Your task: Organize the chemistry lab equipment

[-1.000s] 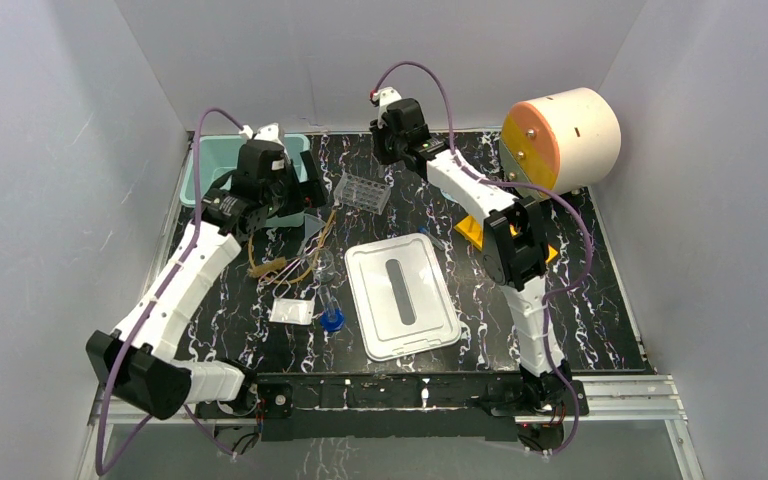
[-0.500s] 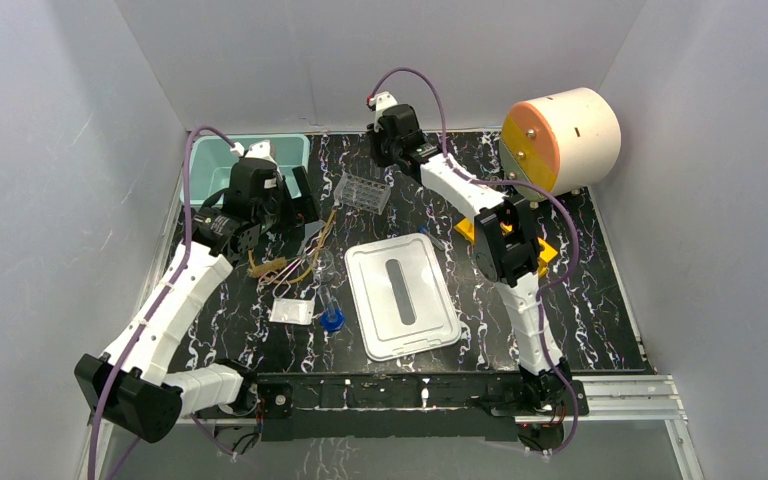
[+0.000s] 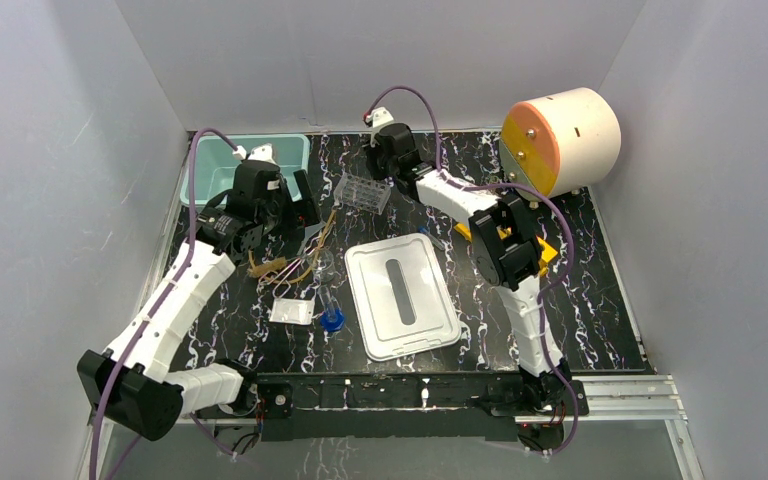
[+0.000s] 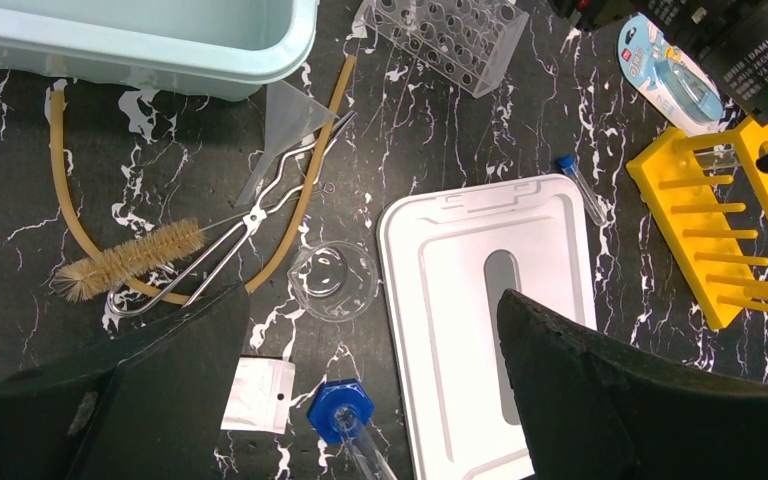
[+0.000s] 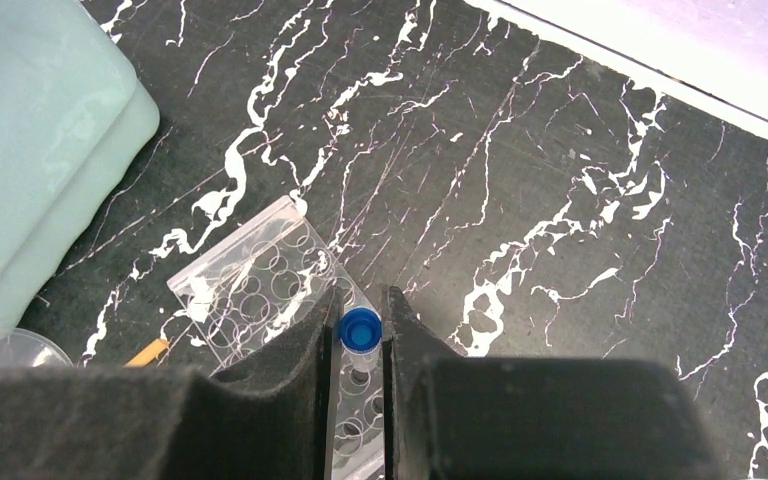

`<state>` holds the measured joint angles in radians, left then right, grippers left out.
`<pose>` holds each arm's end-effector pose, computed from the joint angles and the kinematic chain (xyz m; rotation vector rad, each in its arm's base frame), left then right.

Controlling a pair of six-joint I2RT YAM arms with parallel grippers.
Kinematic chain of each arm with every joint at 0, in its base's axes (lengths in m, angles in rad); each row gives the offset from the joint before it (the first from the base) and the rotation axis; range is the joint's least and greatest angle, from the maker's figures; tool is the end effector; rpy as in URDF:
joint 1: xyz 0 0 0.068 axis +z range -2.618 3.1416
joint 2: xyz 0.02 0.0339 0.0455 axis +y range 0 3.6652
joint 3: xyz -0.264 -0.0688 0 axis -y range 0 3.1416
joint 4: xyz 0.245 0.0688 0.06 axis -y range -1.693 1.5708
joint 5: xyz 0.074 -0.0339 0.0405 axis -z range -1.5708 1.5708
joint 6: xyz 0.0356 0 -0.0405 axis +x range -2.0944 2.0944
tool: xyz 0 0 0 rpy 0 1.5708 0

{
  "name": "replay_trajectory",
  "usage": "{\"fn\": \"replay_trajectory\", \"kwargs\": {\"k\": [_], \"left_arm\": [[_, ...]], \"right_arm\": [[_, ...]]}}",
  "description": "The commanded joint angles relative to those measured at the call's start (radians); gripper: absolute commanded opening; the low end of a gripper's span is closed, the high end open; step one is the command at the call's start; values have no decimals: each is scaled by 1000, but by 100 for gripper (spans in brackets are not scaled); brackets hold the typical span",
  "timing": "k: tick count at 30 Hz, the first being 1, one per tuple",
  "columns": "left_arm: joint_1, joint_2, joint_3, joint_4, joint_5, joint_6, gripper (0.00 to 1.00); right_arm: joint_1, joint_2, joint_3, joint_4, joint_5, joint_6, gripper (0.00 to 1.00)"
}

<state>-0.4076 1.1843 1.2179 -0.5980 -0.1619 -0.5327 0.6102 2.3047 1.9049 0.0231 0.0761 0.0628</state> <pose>0.2369 -0.0960 0.3678 -0.2301 2.1385 -0.3804 0.4504 0.3116 0.2292 -0.4819 1.9045 0.3702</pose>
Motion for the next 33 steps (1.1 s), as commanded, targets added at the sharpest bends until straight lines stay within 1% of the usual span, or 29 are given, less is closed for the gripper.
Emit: {"fn": "replay_trajectory", "kwargs": {"k": [1,11,20,25,33], "left_arm": [[4,0,-11,11,-26,6,94],[3,18,-20,15,-16,-1,94],[4,29,-23,15,-13,0,94],[4,33,-26,16,-13,-1,94],[3,40,-33,17,-11,-6,95]], "right_arm": [[9,-82,-70,98,21,-13,19],[10,-122,-209,243,53,-24,19],[11,-99,-235,346,76,-24,19],[12,-114,-266,393,104,-26,19],[14,-105,-286,406,78,-12,20]]}}
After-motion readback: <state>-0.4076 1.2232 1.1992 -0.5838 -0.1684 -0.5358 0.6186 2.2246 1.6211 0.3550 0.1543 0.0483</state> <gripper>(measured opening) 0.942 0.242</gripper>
